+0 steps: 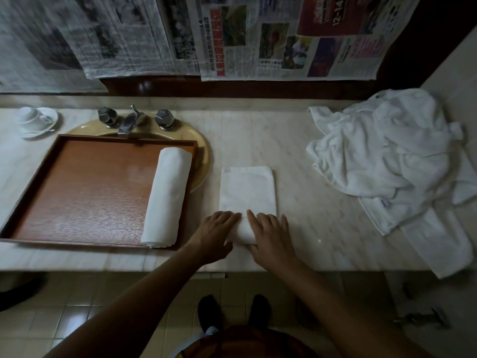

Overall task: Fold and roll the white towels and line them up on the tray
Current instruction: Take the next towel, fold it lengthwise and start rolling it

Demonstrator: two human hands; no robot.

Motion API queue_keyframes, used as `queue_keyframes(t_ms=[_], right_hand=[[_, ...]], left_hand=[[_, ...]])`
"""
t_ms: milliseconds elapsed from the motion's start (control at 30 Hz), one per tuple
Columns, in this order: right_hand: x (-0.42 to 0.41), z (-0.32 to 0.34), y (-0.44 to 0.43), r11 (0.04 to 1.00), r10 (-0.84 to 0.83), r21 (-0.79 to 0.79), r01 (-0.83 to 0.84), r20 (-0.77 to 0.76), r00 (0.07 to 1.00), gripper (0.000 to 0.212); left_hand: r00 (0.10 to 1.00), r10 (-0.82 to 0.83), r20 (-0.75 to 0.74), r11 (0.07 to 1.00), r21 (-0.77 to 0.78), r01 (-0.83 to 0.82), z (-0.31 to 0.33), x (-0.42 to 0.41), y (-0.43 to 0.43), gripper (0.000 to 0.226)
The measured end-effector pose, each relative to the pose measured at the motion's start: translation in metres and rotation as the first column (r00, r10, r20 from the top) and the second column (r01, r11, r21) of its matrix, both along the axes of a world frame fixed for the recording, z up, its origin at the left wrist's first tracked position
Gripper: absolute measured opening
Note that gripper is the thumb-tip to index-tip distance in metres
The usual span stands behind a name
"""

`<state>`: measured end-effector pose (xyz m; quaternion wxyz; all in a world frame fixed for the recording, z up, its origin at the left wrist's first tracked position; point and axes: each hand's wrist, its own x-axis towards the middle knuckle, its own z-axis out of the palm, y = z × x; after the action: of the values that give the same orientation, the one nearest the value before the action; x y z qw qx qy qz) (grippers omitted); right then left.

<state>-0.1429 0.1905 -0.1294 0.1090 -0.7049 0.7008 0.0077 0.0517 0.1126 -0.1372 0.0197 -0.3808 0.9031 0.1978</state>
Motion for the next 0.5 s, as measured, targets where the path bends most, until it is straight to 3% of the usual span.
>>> queue_keyframes(t_ms=[200,333,500], right_hand=[[-0.007,0.016,0.014,0.987,0.057,0.148,-0.069,0.085,0.995,0.084],[-0.006,0.014,0.044,0.985,0.055,0.155,-0.077,0.143,0.988,0.079],[-0.015,0.018,0.039,0.980,-0.002,0.193,-0.047,0.248,0.969,0.074]], left_hand=[[0.995,-0.043,0.086,0.999,0.028,0.040,0.008,0.008,0.018,0.080],[1.000,-0.021,0.006,0.998,0.065,0.021,0.009,0.018,0.045,0.076],[0.973,0.178,-0.149,0.927,0.358,-0.114,0.009,0.034,0.042,0.068]])
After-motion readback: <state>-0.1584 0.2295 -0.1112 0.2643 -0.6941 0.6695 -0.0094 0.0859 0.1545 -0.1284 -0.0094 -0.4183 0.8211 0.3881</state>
